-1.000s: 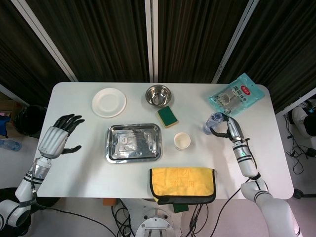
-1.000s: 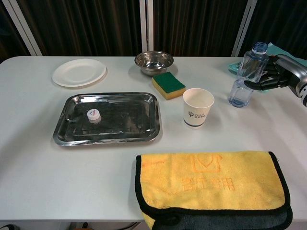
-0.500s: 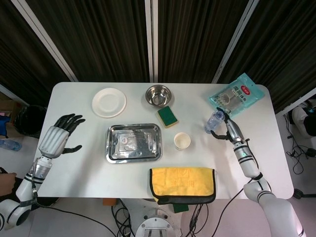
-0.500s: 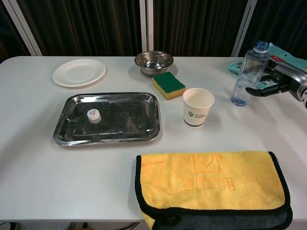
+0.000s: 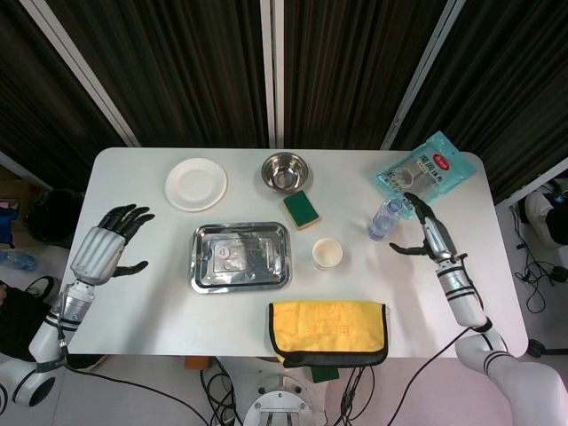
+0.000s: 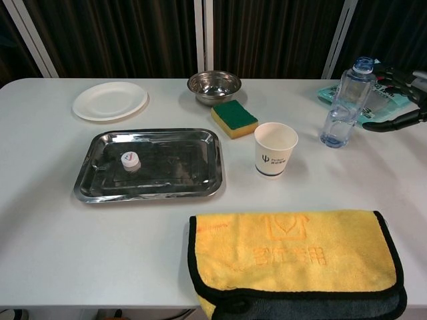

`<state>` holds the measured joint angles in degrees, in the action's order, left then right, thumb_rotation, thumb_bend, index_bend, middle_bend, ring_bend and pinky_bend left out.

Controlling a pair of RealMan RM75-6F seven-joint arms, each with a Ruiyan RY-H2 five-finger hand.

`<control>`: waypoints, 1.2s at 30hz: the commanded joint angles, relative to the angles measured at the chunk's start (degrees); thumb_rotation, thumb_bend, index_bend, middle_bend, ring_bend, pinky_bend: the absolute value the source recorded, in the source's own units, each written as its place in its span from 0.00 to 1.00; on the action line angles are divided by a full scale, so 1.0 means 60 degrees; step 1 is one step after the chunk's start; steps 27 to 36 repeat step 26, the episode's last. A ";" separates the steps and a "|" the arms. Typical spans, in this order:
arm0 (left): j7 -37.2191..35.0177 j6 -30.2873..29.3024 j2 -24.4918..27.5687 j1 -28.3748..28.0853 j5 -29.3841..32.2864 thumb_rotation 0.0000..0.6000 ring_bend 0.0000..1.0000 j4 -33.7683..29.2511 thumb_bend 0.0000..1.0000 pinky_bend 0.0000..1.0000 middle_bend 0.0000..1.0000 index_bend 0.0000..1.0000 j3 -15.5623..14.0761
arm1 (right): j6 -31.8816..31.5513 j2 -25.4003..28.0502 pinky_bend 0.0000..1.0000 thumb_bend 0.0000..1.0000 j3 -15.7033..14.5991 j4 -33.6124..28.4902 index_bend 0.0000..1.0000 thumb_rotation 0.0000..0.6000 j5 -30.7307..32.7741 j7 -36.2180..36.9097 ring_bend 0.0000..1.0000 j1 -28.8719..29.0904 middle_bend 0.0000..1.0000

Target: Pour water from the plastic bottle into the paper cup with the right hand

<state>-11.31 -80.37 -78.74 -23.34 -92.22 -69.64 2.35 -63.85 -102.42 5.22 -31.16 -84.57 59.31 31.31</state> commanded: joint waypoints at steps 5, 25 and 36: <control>0.0275 -0.0108 0.0144 0.0147 0.0132 1.00 0.11 -0.0220 0.09 0.15 0.16 0.18 0.0035 | -0.2578 0.2681 0.00 0.14 0.0407 -0.4312 0.00 1.00 0.0673 -0.4442 0.00 -0.1878 0.00; 0.2212 -0.1312 0.1244 0.2746 0.1362 0.85 0.09 -0.1701 0.09 0.15 0.14 0.18 -0.0820 | -0.4203 0.4737 0.00 0.16 -0.0745 -0.7569 0.00 1.00 0.0689 -0.9798 0.00 -0.4472 0.00; 0.2086 -0.1411 0.1251 0.2802 0.1217 0.85 0.09 -0.1654 0.09 0.15 0.14 0.18 -0.0856 | -0.4133 0.4690 0.00 0.16 -0.0732 -0.7523 0.00 1.00 0.0714 -0.9830 0.00 -0.4485 0.00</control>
